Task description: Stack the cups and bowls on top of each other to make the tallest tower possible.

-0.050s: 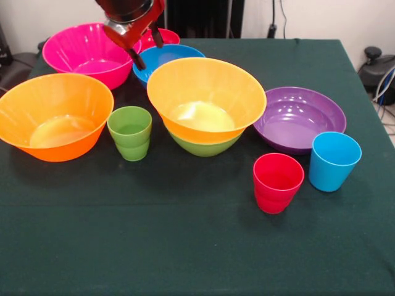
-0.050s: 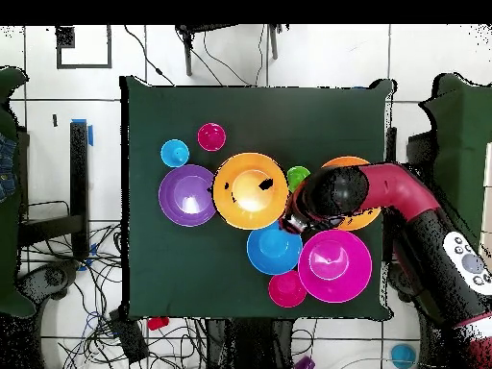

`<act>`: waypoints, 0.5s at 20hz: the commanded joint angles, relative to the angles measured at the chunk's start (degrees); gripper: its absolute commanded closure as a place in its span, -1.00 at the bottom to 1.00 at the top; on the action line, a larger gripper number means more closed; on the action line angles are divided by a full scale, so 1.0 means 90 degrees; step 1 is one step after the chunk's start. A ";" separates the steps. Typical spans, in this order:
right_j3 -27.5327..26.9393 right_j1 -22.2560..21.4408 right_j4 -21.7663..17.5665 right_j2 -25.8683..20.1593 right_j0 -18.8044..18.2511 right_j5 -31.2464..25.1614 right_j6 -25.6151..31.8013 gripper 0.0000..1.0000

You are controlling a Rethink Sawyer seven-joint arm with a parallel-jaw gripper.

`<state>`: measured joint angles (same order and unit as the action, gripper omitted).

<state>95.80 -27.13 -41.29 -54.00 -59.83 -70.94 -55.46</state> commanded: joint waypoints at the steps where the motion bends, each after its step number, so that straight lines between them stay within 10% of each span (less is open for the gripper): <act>1: 0.0204 0.0453 -0.0821 0.0165 0.0481 0.0191 0.2052 -1.00; 10: -0.0089 0.0413 -0.0994 0.0467 0.0800 0.0159 0.1440 -1.00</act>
<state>95.88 -25.73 -44.99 -53.49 -56.46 -70.95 -53.46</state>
